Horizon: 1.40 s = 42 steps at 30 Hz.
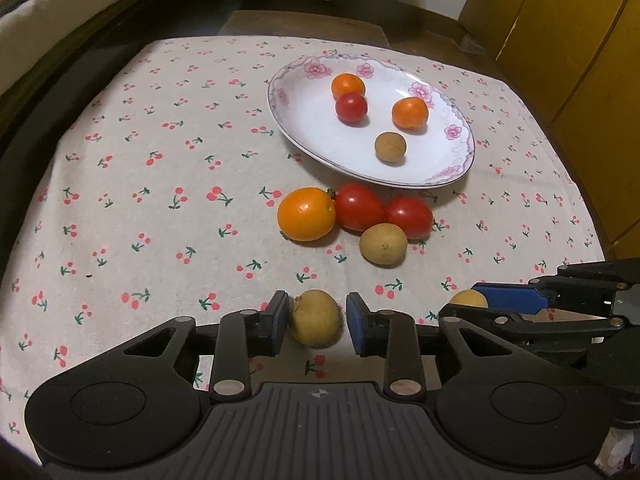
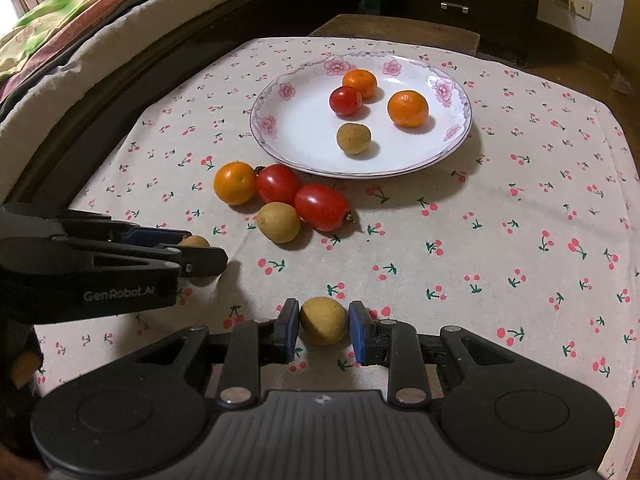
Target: Organize fruits
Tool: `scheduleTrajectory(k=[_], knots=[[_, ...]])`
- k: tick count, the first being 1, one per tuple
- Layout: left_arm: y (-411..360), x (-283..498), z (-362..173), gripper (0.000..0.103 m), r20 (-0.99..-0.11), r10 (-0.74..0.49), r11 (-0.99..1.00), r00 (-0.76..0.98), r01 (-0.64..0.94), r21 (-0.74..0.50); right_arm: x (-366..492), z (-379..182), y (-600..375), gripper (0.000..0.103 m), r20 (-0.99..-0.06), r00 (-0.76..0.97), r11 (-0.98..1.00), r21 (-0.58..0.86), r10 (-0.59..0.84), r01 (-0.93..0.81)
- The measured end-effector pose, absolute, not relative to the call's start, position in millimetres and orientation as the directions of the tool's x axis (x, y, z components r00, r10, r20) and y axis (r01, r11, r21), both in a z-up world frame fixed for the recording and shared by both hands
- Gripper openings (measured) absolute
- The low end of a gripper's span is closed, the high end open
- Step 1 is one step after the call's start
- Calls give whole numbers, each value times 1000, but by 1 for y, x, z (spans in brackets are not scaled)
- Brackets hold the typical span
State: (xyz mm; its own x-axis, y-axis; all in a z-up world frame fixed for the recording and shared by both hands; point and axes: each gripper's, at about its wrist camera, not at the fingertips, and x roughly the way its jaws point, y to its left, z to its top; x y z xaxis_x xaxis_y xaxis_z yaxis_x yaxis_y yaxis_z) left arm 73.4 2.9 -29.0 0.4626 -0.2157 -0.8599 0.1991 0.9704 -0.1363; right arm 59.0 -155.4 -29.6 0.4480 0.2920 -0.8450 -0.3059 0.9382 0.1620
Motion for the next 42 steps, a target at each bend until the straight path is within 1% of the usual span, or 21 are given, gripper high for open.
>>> scheduleTrajectory(k=[3,11,15,16,18,19,42], knots=[[4,74,-29,46,-859,-219,970,463,196,-141,59,-30,-155,28,-845,450,939,157,288,-307],[6,73,-29,48,-858,-215,972,467,190,-140,58,-30,-155,28,-845,454,939,148,283,-310],[5,71,-29,43,-860,-208,973,465,189,-133,58,-29,-153,28,-848,454,939,136,275,-316],[4,71,-29,39,-861,-204,974,466,189,-129,57,-29,-152,28,-849,451,938,132,274,-321],[4,69,-29,37,-862,-197,975,467,188,-121,56,-29,-150,28,-851,453,938,120,267,-327],[4,69,-28,34,-862,-196,975,466,187,-121,57,-29,-150,28,-851,453,938,119,266,-326],[-5,75,-6,34,-833,-246,965,496,202,-165,65,-7,-168,28,-811,508,946,166,292,-278]])
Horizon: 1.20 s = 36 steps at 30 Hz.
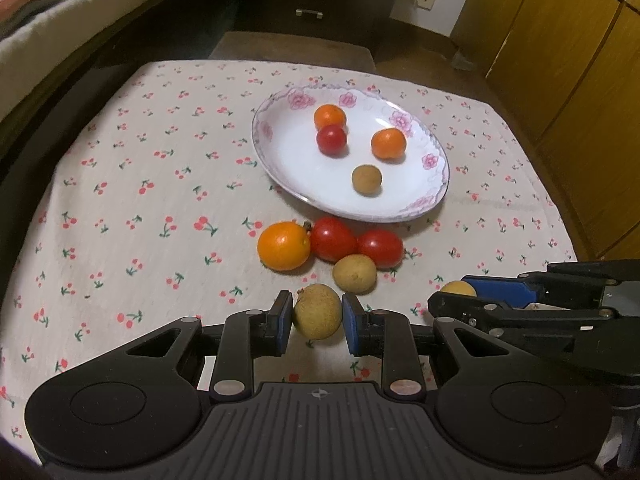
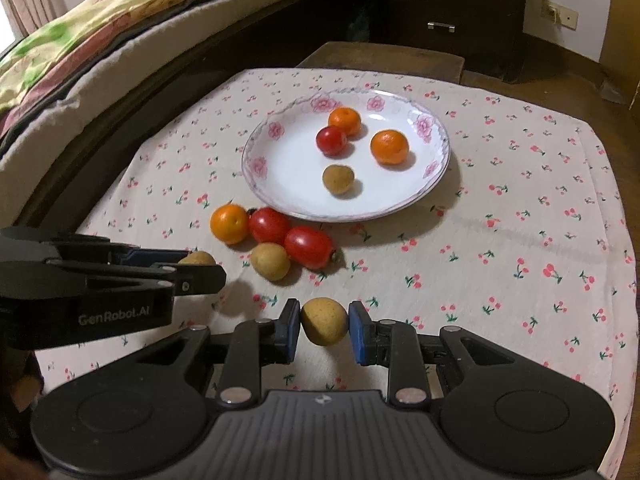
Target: Organize fruits
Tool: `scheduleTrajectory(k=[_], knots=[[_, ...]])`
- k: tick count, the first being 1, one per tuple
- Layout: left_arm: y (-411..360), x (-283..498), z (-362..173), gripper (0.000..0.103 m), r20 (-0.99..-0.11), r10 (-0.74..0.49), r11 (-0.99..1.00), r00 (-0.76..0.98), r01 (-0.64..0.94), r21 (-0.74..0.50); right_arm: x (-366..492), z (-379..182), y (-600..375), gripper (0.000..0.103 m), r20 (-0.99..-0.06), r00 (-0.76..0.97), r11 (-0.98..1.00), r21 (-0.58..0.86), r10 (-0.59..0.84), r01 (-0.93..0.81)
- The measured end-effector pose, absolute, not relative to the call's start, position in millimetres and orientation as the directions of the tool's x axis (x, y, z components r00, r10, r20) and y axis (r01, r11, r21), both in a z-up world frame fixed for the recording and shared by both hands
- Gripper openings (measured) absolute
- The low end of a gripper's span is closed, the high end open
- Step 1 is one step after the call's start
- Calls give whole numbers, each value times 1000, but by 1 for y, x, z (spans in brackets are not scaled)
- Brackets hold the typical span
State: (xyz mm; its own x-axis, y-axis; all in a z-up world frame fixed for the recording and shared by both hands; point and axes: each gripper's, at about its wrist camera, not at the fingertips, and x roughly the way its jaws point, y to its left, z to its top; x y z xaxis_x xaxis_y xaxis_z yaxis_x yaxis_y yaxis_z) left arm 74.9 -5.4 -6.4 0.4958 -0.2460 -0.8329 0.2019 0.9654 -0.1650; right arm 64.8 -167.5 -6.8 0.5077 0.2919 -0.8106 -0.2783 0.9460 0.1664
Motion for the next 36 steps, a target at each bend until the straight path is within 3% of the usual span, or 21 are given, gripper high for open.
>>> scheduleTrajectory(k=[19,36], knots=[[-16,120,14,34,-801,-264,963,537,199,-184,115,16,-176,28,-768,565,950,194,303,-245],[-26,149,3,35,-811,-259,963,524,200,-178,156,0,-177,28,-786,546,954,197,291,-224]])
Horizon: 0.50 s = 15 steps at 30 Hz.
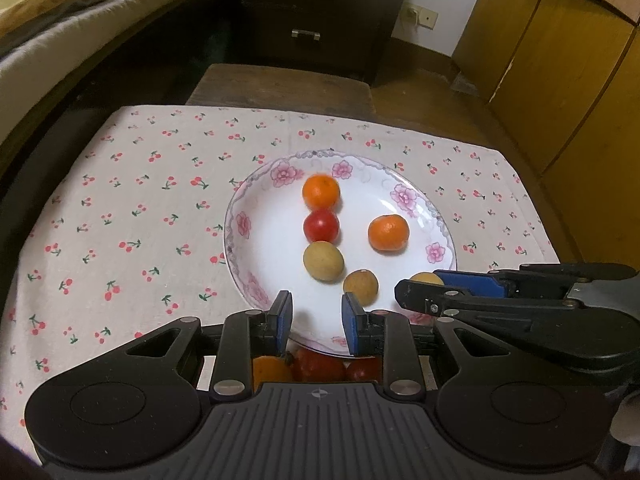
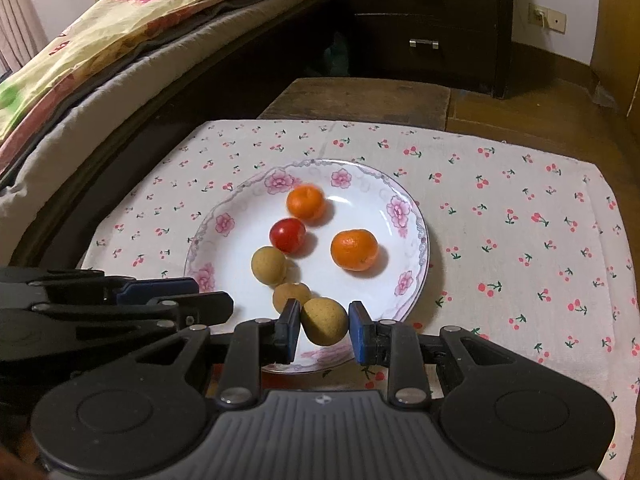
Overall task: Organize fruits
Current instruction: 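Lower both brown fruits into the plate and open both grippers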
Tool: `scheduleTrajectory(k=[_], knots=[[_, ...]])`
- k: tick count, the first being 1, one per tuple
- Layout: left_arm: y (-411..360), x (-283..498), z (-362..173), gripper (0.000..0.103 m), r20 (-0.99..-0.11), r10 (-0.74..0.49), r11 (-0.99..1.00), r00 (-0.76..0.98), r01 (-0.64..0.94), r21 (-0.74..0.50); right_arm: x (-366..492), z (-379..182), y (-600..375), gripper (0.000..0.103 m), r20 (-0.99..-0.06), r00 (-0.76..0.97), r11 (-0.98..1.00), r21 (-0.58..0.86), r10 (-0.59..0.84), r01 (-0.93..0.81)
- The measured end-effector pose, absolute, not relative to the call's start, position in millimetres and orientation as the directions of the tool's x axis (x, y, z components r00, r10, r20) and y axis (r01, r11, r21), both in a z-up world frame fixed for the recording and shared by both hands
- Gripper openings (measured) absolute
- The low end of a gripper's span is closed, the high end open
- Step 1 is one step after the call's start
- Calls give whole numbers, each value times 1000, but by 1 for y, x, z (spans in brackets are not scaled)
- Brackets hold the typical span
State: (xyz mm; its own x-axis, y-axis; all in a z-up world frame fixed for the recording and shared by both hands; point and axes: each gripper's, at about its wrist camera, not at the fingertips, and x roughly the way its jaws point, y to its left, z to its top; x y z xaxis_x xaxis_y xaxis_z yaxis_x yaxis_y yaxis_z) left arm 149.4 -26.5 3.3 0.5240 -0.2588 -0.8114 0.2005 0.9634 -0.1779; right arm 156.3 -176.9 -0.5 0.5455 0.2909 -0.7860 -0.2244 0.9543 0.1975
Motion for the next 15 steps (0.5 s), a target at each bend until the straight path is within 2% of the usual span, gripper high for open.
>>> scheduleTrajectory(k=[15], knots=[[-25,149,6,36,-804,-264,963,532,193,-188,156,1,-179,28,-777,559,955,199,289,-218]])
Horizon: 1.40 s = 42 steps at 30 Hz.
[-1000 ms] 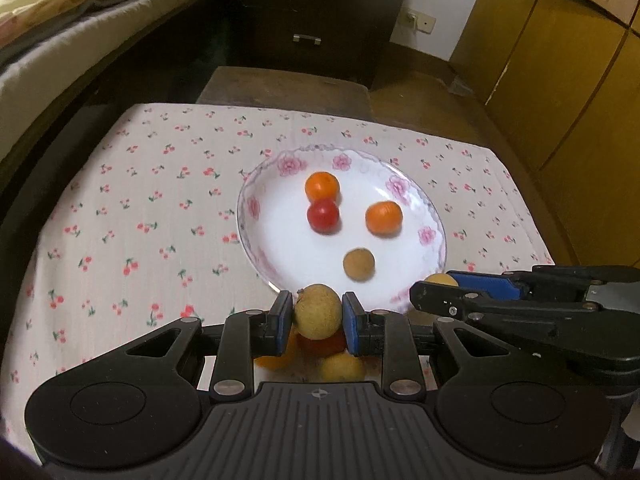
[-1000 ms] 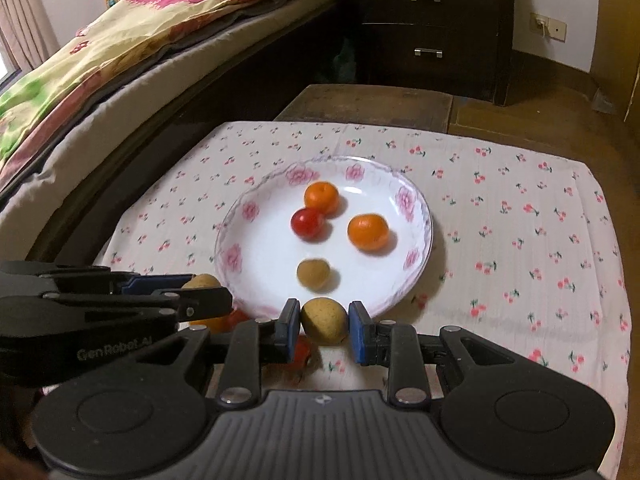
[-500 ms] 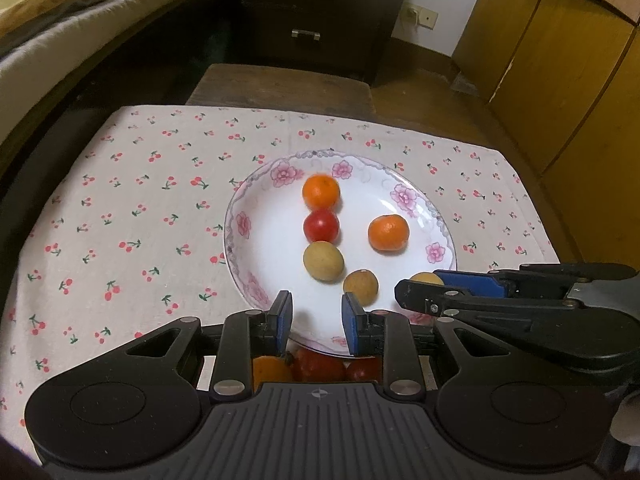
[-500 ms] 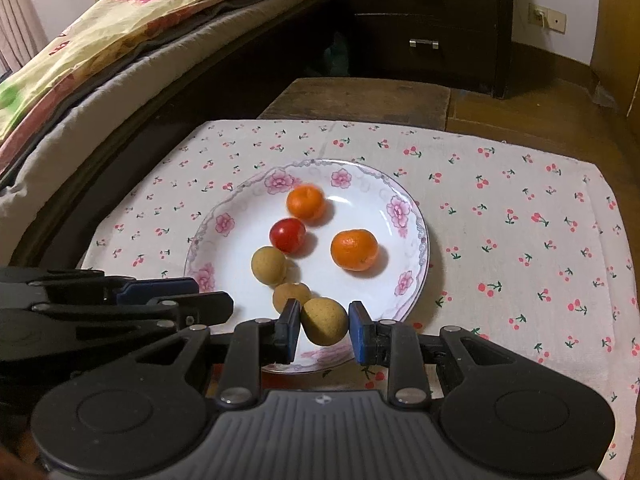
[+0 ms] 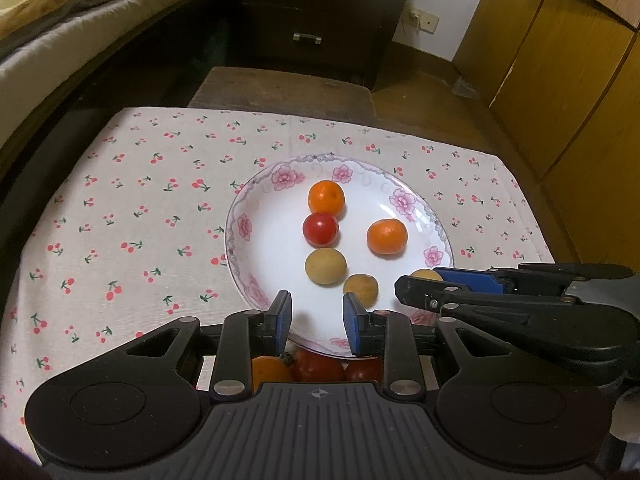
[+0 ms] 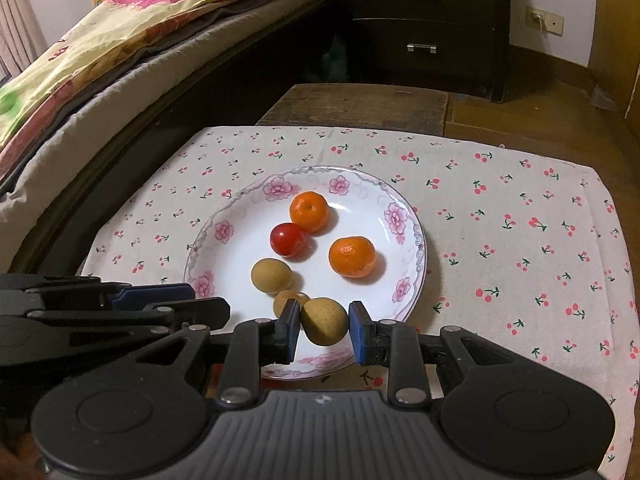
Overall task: Organize fruits
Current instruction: 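Lower both brown fruits into the plate and open both grippers, then grasp a mandarin with the left gripper while the right grasps the last brown fruit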
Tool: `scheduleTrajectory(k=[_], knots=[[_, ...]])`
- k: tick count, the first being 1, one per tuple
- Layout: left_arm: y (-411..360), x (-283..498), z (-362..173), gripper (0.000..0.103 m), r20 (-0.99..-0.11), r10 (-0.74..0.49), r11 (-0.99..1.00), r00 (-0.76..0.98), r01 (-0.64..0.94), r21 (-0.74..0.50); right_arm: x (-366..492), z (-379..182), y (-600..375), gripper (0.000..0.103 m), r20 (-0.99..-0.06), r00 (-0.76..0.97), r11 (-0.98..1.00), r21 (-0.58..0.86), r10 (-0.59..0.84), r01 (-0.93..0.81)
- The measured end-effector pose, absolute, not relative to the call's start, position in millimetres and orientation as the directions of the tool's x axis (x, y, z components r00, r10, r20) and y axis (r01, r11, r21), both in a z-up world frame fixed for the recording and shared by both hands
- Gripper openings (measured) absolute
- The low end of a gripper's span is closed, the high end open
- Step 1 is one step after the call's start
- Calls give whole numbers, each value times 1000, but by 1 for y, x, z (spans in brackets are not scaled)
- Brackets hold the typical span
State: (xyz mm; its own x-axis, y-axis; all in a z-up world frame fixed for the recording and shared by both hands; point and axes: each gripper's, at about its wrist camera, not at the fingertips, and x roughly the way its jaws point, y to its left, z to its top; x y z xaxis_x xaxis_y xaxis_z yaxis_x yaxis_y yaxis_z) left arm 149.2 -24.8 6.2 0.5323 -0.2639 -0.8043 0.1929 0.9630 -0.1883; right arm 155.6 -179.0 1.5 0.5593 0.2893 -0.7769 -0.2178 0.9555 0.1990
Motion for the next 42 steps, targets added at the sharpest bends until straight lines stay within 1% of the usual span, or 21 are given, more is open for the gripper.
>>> scheduleTrajectory(k=[10,25,42], knots=[[-23,147,8,37,-800,-269,962,536,191,-196,153,5,-180,28,-771,566,956,202,290,-214],[-10,129,13,38,-796,-268,963,543,182,-200,128,17,-171,28,-762,566,946,199,314,-256],[3,127,-7,42,-828,-286,955,482,210,-207,105,11,-164,28,-776,527,933,225,346,-281]])
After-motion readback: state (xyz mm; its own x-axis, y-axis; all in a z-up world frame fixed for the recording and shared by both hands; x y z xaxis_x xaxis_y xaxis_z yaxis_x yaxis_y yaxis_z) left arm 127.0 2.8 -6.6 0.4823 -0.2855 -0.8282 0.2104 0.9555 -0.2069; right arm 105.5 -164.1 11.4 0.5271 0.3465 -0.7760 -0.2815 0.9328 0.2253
